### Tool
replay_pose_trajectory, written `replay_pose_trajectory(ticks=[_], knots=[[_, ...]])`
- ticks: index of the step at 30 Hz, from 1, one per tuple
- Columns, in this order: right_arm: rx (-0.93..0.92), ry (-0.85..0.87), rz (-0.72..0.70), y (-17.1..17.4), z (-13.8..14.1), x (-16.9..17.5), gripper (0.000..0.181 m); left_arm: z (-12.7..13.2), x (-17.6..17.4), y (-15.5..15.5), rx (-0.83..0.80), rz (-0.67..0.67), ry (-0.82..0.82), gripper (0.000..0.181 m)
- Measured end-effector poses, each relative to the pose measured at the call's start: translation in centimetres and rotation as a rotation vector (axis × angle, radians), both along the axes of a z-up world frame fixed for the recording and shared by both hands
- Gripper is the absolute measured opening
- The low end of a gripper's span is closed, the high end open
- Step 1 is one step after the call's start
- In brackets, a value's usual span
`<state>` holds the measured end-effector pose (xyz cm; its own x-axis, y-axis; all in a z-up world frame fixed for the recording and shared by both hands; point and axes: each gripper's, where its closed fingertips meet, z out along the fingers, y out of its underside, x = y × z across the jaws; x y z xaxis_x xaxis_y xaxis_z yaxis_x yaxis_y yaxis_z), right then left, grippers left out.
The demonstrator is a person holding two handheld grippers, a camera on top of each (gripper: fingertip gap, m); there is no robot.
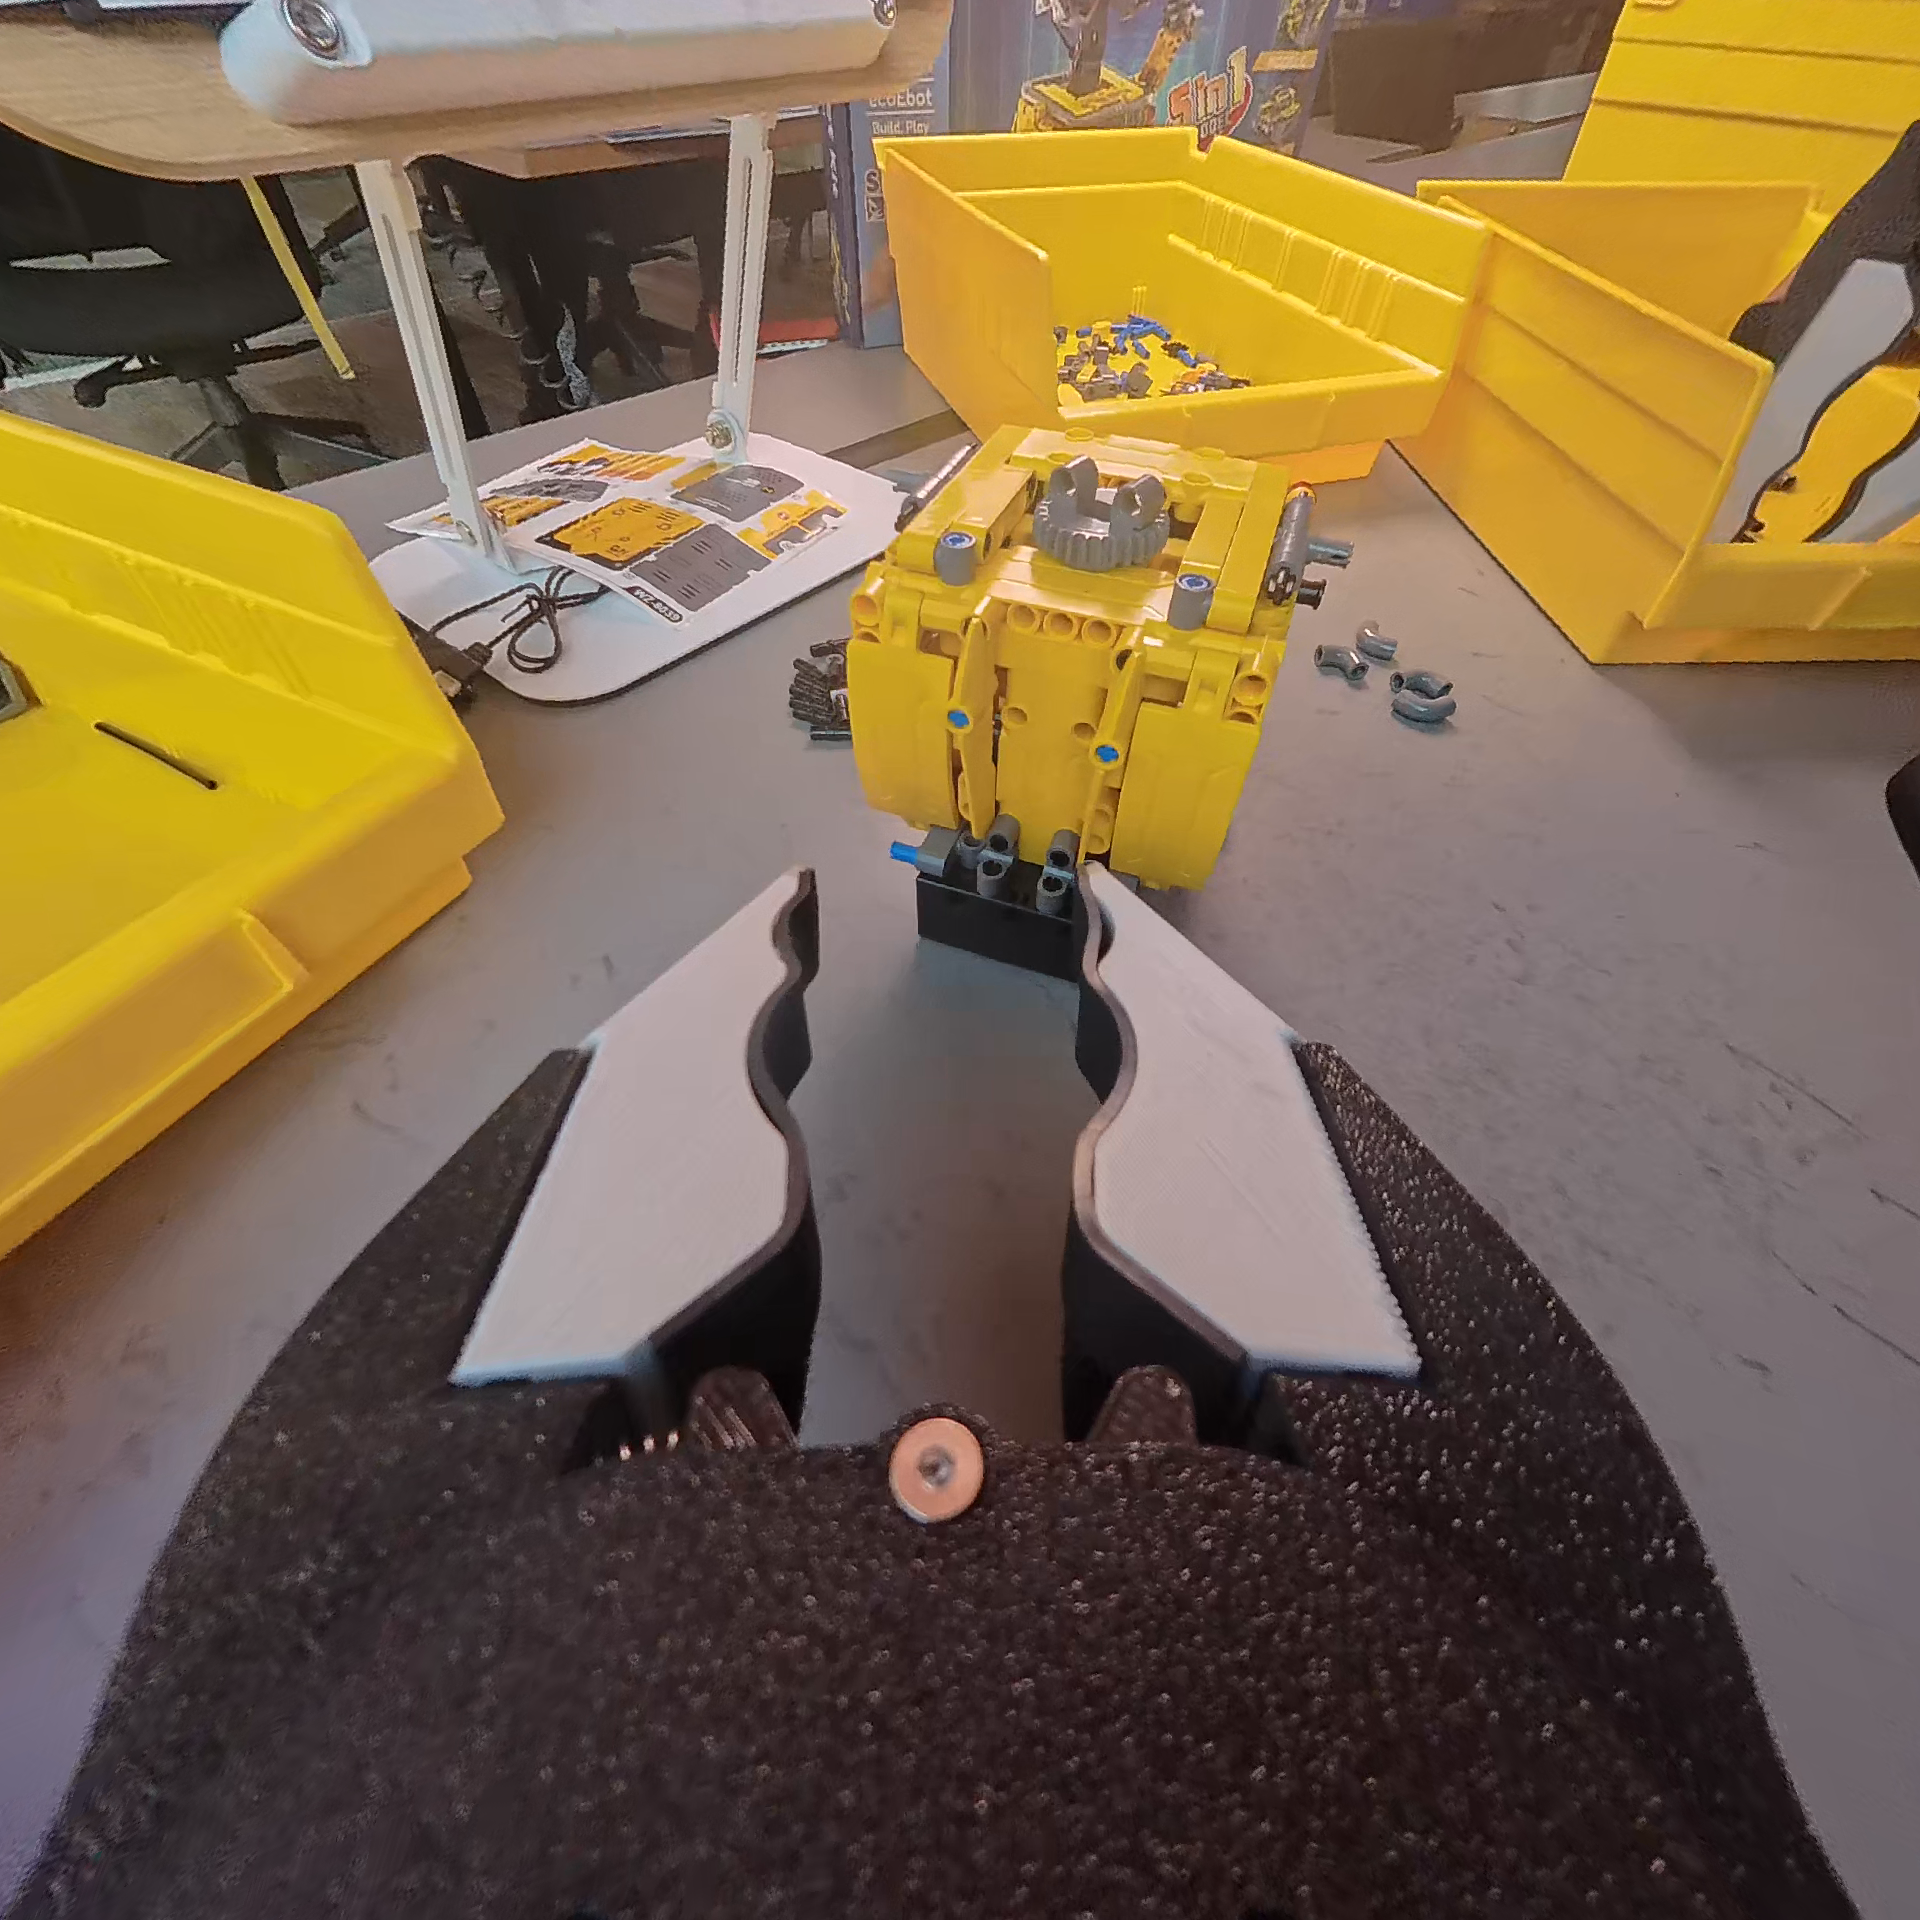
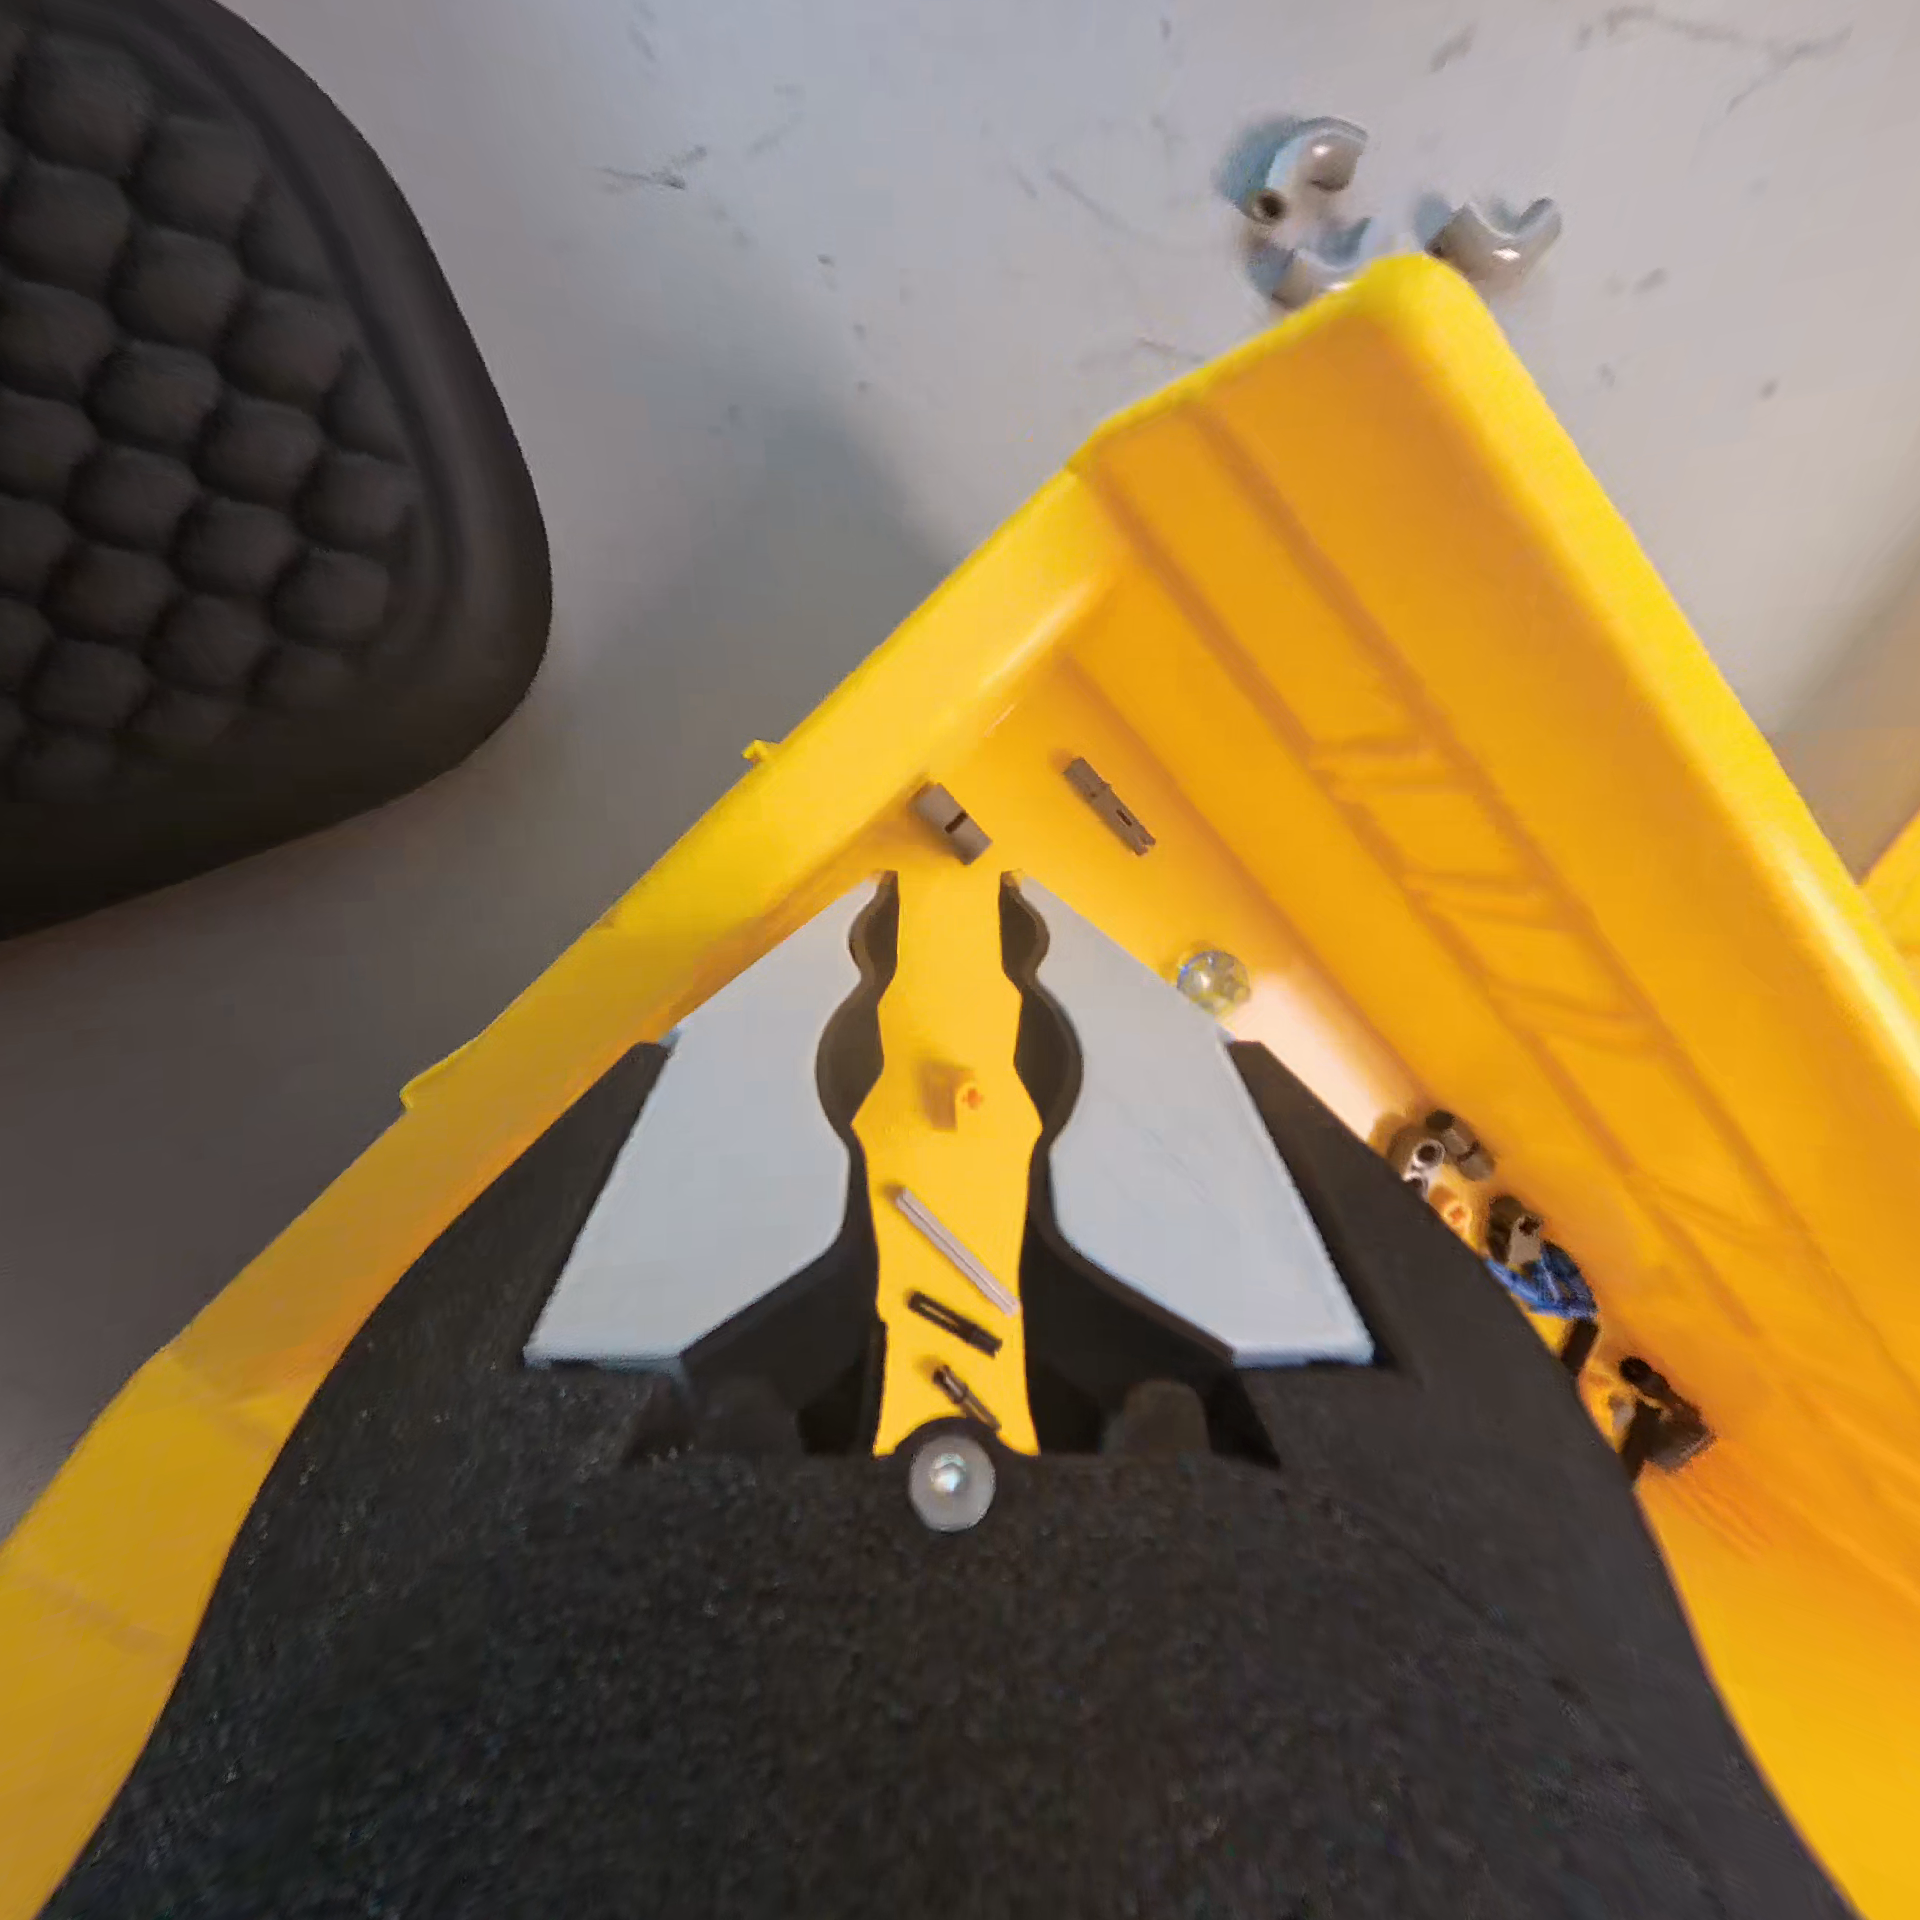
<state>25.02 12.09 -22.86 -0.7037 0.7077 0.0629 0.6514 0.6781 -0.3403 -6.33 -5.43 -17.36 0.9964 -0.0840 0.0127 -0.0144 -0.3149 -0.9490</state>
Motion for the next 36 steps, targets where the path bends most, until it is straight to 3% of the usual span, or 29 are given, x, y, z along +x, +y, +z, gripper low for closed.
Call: replay_pose_trajectory(ticks=[6,13,18,22,24,28,31,36], knots=[[0.029,-0.028,0.124,-0.7,-1.2,-0.9,0.014,0.0,-0.1,0.0,-0.002,0.009,0.011,0.048],[0.025,-0.019,0.040,0.0,-0.8,-0.6,0.007,0.0,0.0,0.0,0.003,0.003,0.006,0.048],[-0.008,0.231,-0.212,0.9,6.0,-2.7,0.007,0.1,0.4,-0.1,0.008,-0.017,0.014,0.047],[-0.096,0.433,-0.460,-2.6,10.3,-5.1,0.008,0.3,0.5,-0.3,0.018,-0.024,0.022,0.046],[-0.081,0.450,-0.602,-4.3,9.5,-5.7,0.008,0.3,0.5,-0.5,0.018,-0.022,0.026,0.046],[-0.079,0.389,-0.732,-7.9,4.7,-6.3,0.008,0.5,0.7,-0.9,0.024,-0.028,0.008,0.045],[-0.074,0.370,-0.813,-8.3,2.0,-7.1,0.008,1.1,1.1,-1.1,0.040,-0.039,0.006,0.045],[-0.070,0.351,-0.876,-7.7,-0.1,-8.8,0.007,2.1,1.0,-1.6,0.069,-0.036,0.026,0.045]])
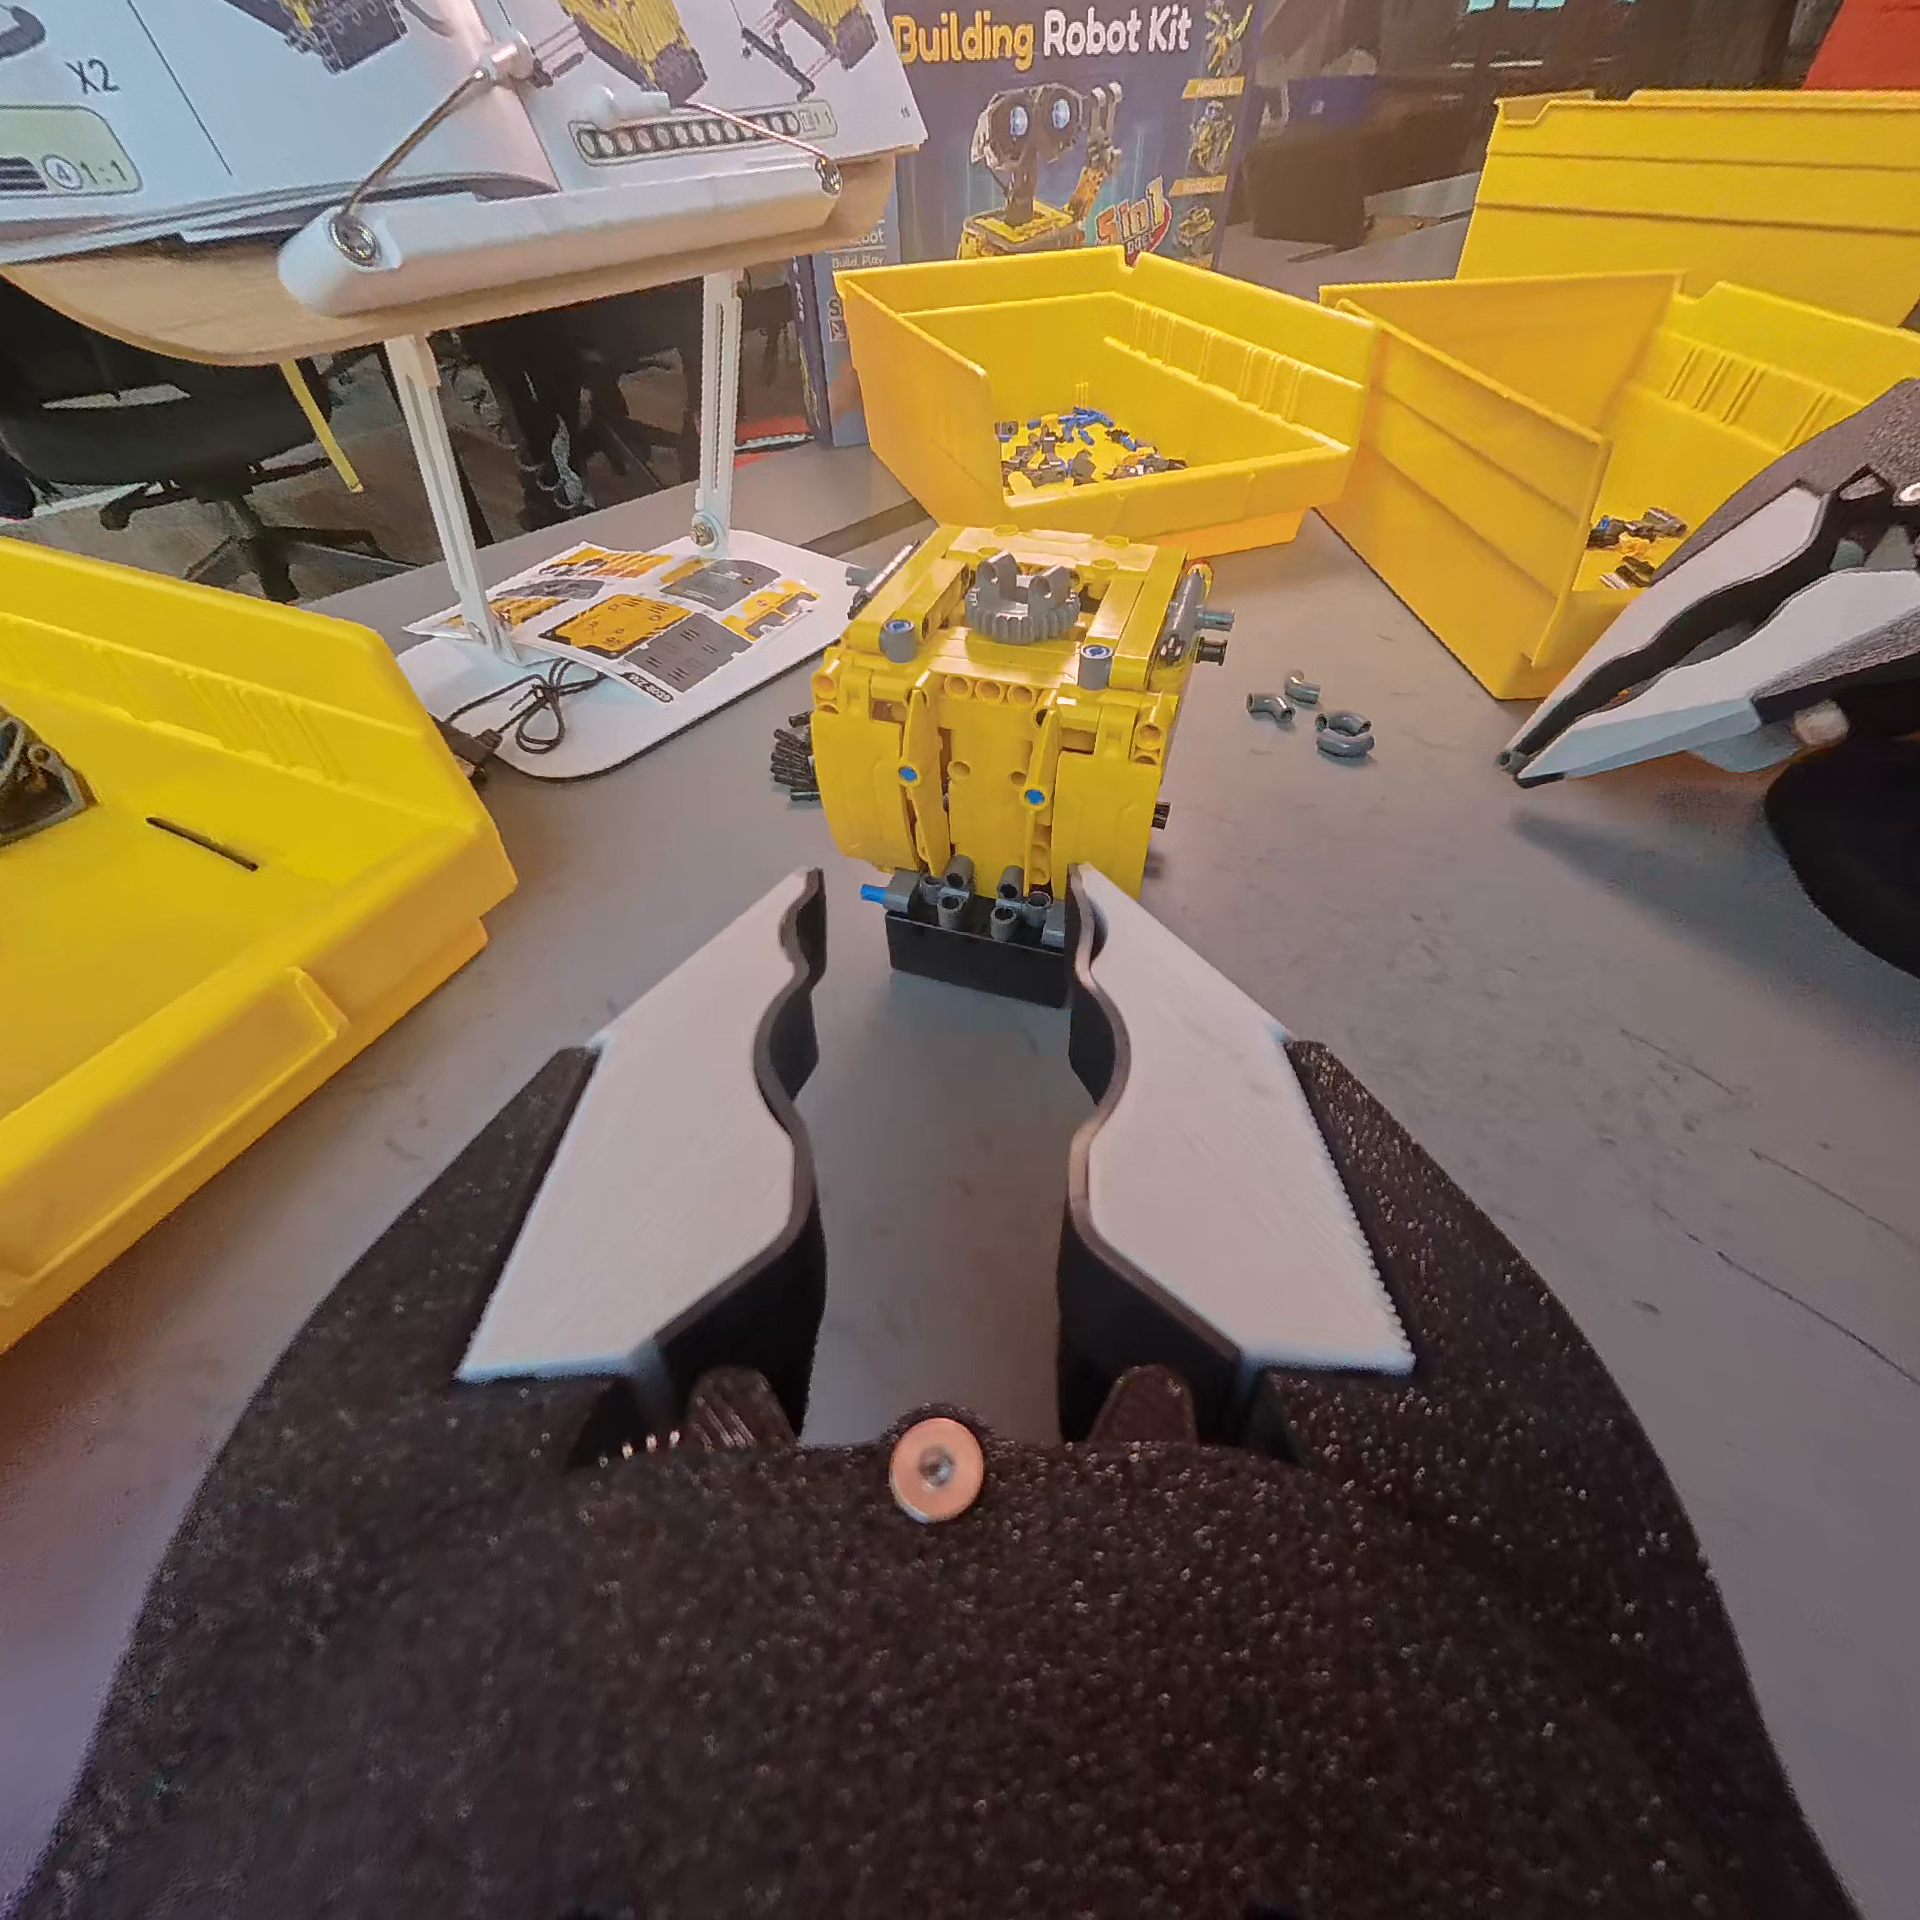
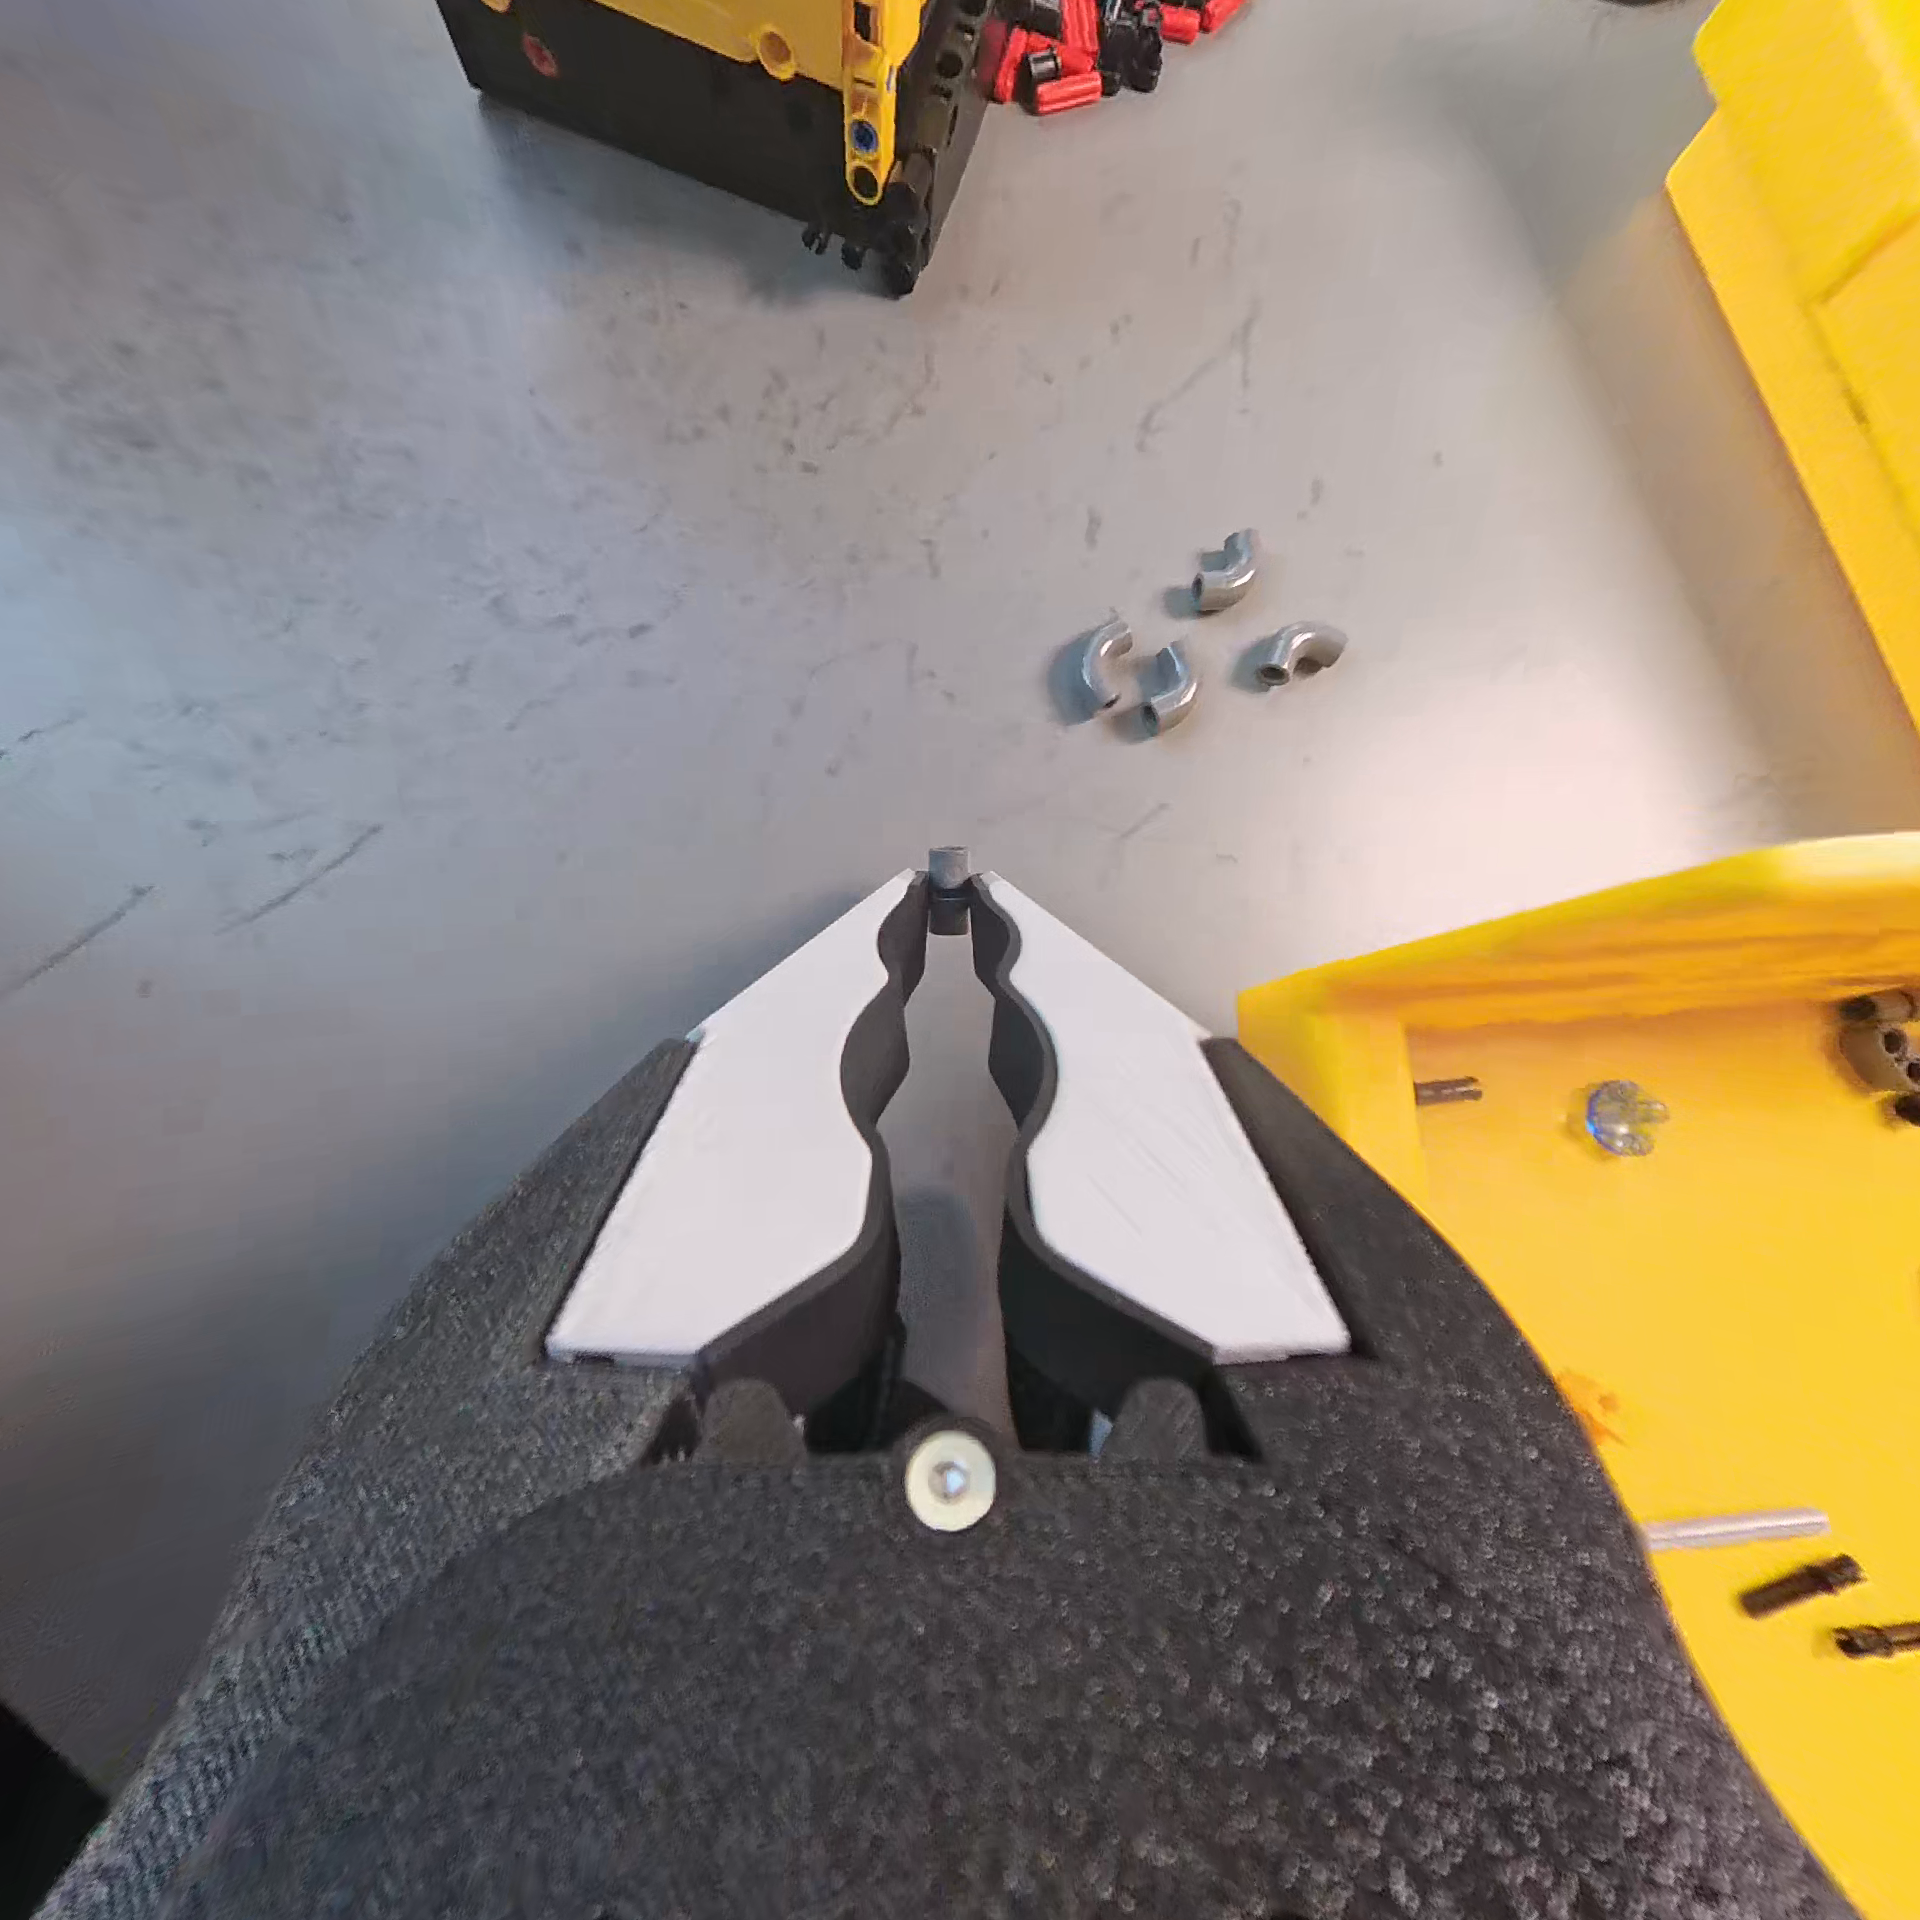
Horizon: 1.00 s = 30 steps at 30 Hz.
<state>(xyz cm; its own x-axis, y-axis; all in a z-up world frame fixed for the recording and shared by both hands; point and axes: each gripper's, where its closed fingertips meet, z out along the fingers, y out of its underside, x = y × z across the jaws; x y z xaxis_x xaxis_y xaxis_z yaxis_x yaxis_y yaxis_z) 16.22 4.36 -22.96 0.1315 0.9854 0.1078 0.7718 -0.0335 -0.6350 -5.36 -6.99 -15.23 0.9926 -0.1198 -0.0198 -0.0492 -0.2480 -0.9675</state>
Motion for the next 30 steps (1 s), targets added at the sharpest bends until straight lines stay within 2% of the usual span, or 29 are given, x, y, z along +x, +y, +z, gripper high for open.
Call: replay_pose_trajectory(ticks=[6,9,12,15,18,21,25,30], knots=[[0.015,0.005,-0.017,0.8,-1.0,-2.1,0.008,1.0,-0.6,-0.5,0.030,0.020,-0.002,0.045],[0.002,0.033,0.011,0.6,0.6,-1.5,0.016,1.0,-0.9,-0.5,0.030,0.028,-0.004,0.044],[0.051,0.027,0.037,3.1,6.1,1.9,0.018,0.6,-0.9,-0.4,0.017,0.026,-0.016,0.044],[0.170,-0.271,0.002,8.9,9.4,9.5,0.020,0.5,-0.7,-0.3,0.011,0.020,-0.014,0.044],[0.078,-0.658,-0.022,12.3,8.2,17.4,0.026,0.6,-0.6,-0.4,0.013,0.020,-0.005,0.044],[-0.047,-0.871,-0.021,12.9,5.7,21.0,0.035,0.6,-0.6,-0.4,0.013,0.020,-0.007,0.045],[-0.067,-1.035,0.007,13.0,3.7,21.9,0.041,0.5,-0.7,-0.4,0.011,0.018,-0.016,0.045],[-0.094,-1.090,0.059,12.1,2.9,20.9,0.041,0.6,-0.4,-0.4,0.011,0.006,-0.026,0.045]])
